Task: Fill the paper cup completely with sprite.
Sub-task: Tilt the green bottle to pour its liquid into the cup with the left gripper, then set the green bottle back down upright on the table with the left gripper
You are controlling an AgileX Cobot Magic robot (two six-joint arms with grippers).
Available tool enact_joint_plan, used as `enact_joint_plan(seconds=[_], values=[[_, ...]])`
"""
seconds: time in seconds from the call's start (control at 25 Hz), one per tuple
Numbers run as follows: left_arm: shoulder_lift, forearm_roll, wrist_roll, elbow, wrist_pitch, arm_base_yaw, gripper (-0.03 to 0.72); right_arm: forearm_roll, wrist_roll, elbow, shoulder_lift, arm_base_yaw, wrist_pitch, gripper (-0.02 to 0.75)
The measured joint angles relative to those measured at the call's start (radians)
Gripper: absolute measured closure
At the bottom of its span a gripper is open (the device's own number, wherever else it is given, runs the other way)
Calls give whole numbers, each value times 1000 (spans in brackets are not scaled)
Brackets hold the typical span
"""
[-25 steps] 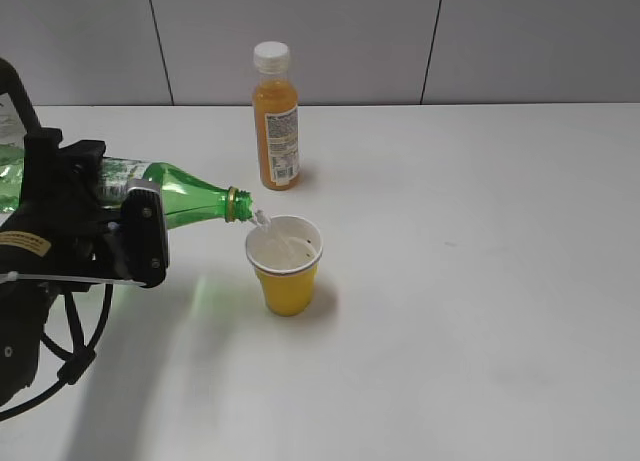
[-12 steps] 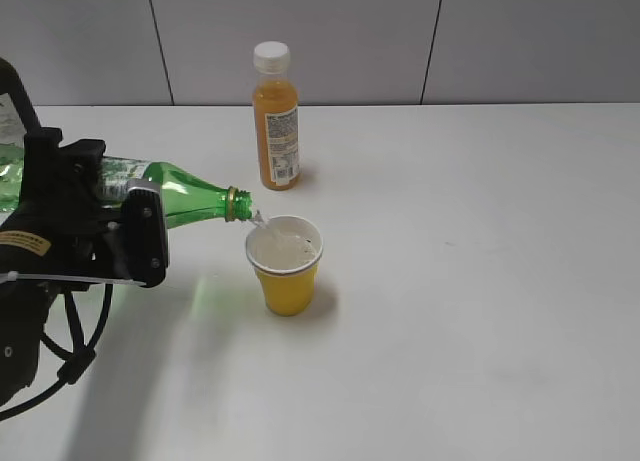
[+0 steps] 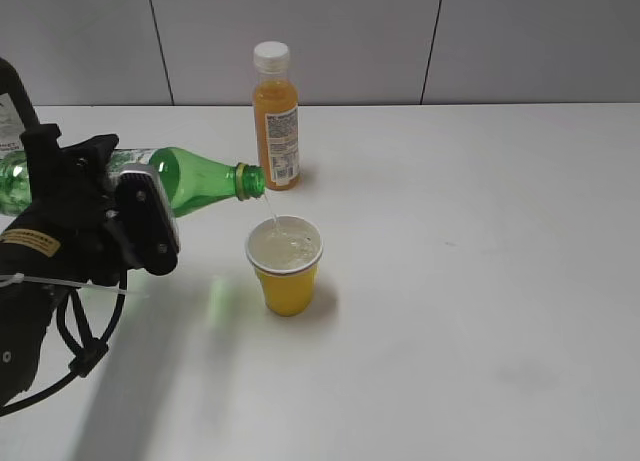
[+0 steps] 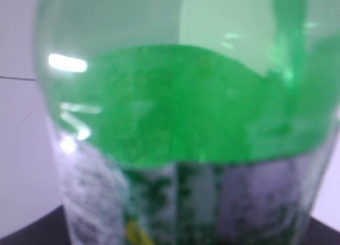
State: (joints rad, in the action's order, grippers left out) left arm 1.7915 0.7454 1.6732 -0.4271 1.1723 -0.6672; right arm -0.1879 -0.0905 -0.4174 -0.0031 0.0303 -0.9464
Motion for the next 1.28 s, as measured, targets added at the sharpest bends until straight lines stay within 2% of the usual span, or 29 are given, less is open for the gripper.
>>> enact_joint_plan(seconds=[0.28,0.64,0.72,1.04,1.28], values=[[0,-43,-225,-1,0,0,240,0,0,0,0,0,0,144],[0,-45,-709,-1,0,0,240,0,0,0,0,0,0,144],[0,-45,-763,-1,0,0,240,0,0,0,0,0,0,144],[0,-52,-1119,-1,0,0,240,0,0,0,0,0,0,144],[0,-53,-1329,-1,0,0,240,0,0,0,0,0,0,144]])
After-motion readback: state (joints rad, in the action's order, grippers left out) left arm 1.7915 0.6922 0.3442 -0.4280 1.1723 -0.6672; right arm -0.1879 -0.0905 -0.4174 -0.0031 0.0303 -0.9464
